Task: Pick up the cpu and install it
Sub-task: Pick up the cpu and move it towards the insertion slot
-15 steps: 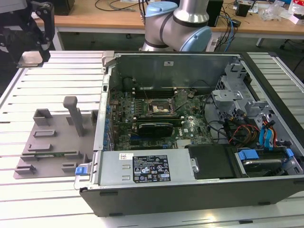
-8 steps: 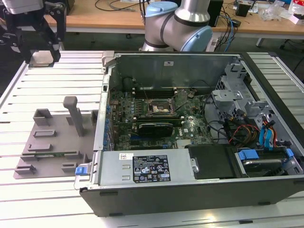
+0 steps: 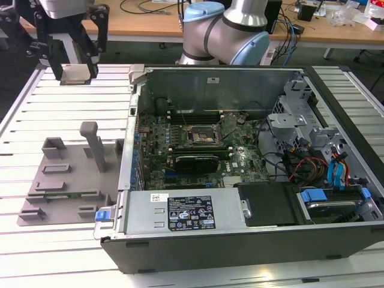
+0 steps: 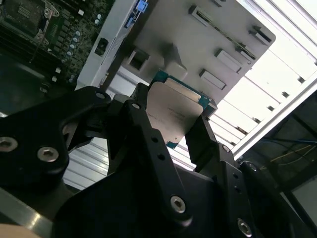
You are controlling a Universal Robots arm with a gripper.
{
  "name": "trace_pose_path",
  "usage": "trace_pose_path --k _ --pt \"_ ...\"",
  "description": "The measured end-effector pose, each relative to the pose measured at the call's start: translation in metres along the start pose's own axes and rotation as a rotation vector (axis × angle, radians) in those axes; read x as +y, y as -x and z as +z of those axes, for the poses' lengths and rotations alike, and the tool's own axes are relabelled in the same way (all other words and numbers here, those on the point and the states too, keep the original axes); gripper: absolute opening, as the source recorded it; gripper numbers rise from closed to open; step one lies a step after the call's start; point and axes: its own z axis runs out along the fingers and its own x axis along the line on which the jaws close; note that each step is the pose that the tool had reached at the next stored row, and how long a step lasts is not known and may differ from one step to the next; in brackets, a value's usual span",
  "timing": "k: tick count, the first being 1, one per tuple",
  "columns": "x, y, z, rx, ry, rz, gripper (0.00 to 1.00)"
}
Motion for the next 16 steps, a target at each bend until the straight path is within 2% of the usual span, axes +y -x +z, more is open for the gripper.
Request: trace_pose_path --k 4,6,8,13,16 --pt "-0.0015 0.0198 0.0004 0.0008 0.0001 0.000 0.55" --pt "-0.0018 0.0236 0.0005 0.0008 0.0001 0.000 0.55" --pt "-0.0024 0.0321 0.0007 0.0009 0.0002 0.000 0.55" --pt "-0.0035 0.0481 0.0009 0.0013 0.0001 0.000 0.55" --pt "-0.0040 0.0541 0.0011 0.0015 0.0002 0.000 0.55"
